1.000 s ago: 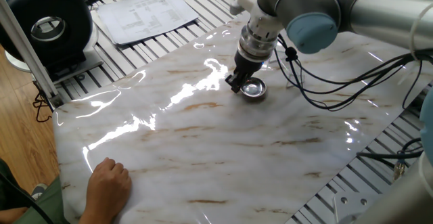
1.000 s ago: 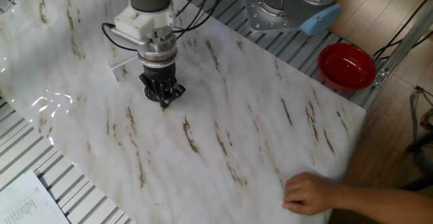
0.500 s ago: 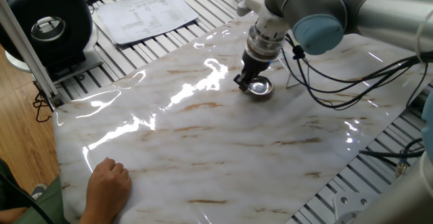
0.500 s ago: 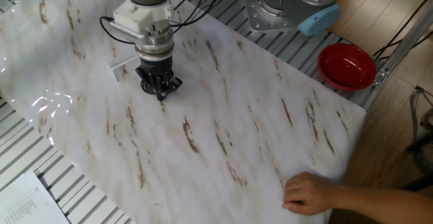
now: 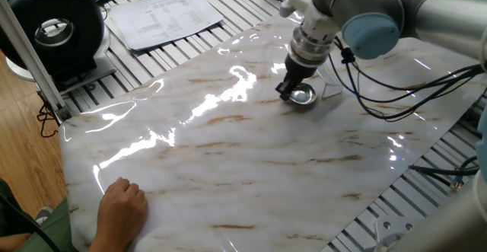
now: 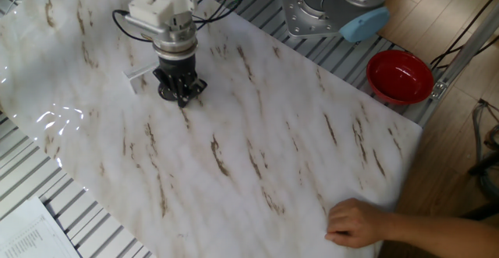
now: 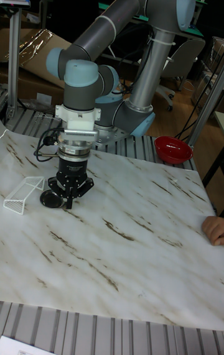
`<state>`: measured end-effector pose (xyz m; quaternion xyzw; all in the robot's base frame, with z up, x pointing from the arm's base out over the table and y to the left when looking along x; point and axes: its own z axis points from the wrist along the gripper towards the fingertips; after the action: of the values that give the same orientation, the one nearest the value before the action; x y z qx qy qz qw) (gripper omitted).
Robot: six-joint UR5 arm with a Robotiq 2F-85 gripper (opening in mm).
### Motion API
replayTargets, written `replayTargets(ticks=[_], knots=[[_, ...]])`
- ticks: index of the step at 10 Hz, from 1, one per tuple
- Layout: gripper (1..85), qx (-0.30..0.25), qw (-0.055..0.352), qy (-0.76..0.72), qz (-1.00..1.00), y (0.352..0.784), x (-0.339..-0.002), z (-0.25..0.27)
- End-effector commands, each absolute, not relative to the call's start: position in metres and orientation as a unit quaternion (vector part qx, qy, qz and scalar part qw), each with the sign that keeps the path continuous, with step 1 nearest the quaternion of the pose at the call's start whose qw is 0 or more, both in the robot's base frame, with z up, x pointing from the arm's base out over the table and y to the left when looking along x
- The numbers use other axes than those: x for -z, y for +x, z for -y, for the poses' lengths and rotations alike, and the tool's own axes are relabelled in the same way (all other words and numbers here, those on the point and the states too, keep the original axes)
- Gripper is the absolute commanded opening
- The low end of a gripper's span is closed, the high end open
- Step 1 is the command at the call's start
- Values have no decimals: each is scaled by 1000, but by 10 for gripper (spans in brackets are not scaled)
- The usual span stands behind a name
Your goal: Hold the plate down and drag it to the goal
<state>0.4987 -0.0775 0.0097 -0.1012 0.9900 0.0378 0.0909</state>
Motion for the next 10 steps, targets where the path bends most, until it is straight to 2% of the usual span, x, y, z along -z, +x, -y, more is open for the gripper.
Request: replayTargets(ticks=[1,10], knots=[[17,-33,94,-133,-986,493,-16,99],[17,-20,109,-192,-975,495,-11,132]])
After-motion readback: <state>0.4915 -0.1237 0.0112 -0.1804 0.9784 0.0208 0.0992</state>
